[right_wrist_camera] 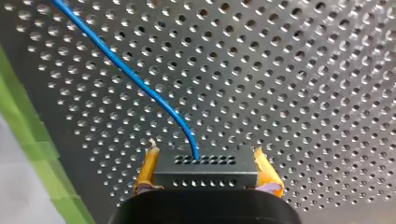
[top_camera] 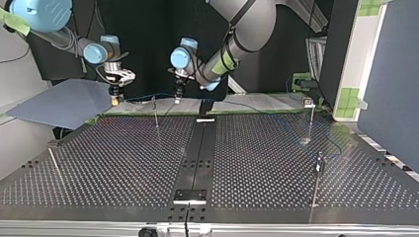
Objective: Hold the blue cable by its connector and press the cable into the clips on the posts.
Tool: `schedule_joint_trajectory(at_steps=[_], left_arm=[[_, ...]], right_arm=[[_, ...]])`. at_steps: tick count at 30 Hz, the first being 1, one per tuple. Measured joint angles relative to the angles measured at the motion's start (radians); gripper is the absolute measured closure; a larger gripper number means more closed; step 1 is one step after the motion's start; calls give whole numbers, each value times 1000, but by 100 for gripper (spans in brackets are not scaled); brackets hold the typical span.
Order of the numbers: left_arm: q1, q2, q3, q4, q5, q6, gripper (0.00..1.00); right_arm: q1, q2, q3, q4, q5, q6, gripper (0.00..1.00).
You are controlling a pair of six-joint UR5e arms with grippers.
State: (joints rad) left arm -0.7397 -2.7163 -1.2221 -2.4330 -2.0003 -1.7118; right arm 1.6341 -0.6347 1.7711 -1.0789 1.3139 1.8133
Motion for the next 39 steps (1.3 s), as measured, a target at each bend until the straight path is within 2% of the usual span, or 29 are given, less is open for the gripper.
schedule_joint_trajectory(at_steps=[6,18,24,39], left_arm=[[0,-6,16,-3,10,-1,100],[-7,-91,111,-60,29,-34,100],[-3,-97,149,-80,29,-35,100],[6,-97,181,-102,25,-30,100]], right_arm=[[-10,1,-11,-4,2,11,100],[-16,5,-20,-6,7,0,100],[-16,7,-32,-4,9,-3,100],[-16,11,-56,0,14,-1,100]])
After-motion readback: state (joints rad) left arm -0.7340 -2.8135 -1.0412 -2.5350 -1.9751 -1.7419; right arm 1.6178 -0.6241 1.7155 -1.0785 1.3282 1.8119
